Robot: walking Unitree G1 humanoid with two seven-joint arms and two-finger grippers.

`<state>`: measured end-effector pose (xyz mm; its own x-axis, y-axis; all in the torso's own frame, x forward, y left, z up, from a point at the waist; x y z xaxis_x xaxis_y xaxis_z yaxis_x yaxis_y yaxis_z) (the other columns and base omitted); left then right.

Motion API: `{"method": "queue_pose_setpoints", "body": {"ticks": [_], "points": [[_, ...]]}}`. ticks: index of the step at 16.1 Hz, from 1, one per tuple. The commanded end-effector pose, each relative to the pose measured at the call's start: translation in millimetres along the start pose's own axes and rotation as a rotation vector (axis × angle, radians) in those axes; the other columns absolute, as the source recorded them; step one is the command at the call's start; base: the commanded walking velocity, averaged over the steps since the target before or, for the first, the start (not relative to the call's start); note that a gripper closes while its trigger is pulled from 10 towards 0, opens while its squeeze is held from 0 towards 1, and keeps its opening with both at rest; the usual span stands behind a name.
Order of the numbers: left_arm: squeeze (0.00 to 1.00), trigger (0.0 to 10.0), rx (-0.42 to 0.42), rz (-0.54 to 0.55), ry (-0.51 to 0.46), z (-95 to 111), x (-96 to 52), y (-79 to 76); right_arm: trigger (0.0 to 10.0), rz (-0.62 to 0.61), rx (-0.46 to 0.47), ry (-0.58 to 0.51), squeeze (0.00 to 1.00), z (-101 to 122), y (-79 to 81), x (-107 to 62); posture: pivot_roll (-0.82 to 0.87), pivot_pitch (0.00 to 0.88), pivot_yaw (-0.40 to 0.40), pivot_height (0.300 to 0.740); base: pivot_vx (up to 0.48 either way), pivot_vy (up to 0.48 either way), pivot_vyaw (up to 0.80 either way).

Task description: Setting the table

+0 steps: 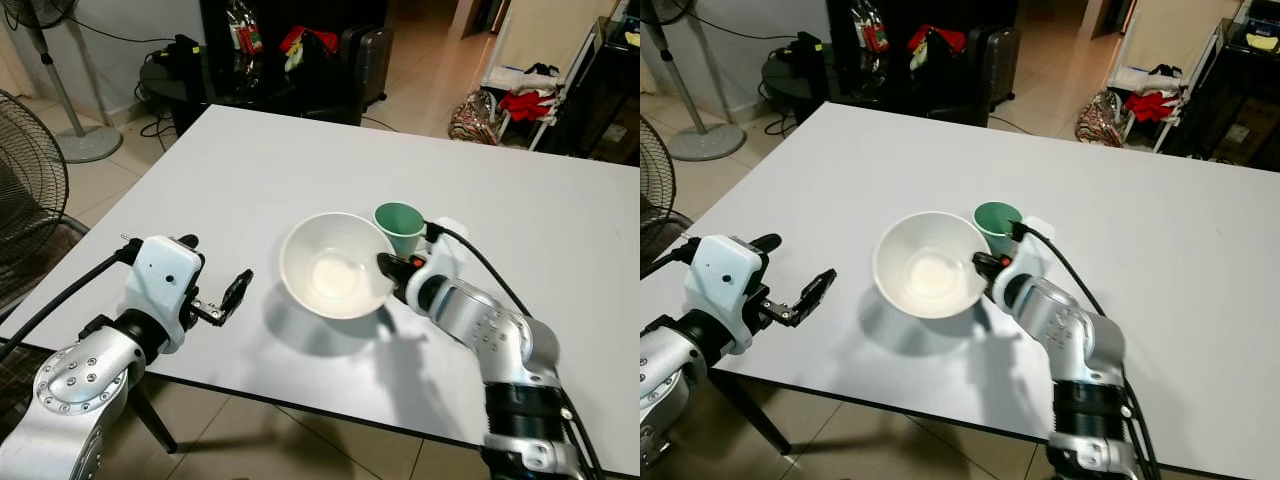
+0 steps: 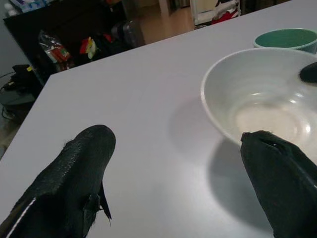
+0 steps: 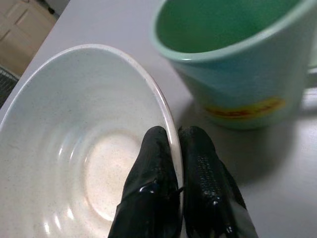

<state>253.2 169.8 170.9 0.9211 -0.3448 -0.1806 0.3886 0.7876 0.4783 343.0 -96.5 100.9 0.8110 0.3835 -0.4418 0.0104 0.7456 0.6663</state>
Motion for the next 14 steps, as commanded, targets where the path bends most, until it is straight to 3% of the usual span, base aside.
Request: {"method": "queue_pose_setpoints", "body": {"ticks": [1, 9, 14], "points": [[0.0, 10.0, 0.006, -0.005, -0.006, 1.6, 0.0, 0.9, 10.0, 0.027, -0.018, -0.008, 0.0, 5.2, 13.2, 4.5, 0.03, 0.0, -0.031, 0.74, 0.0, 0.0, 0.0], [0.0, 10.0, -0.002, -0.033, -0.018, 4.6, 1.3, -4.4, 10.0, -0.107, 0.005, -0.007, 0.0, 16.0, 26.4, 43.4, 0.04, 0.0, -0.043, 0.74, 0.0, 0.0, 0.0], [0.0, 10.0, -0.033, -0.116, -0.057, 12.0, -1.1, -16.4, 10.0, -0.176, 0.062, -0.041, 0.0, 24.6, 23.1, 50.0, 0.03, 0.0, -0.044, 0.74, 0.0, 0.0, 0.0]]}}
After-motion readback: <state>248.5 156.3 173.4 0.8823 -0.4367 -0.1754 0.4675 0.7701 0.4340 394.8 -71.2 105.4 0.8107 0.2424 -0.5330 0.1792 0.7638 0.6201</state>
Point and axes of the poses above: a point about 5 cm out from each wrist's last joint towards the gripper, its own x axis pointing out of the wrist towards the gripper, its own z axis along the axis of the wrist's last joint, y = z × x, the point moved 4 cm from there along x, pointing out of the wrist towards the gripper, and after that the axes turned 12 degrees about x, right-handed, at the moved point
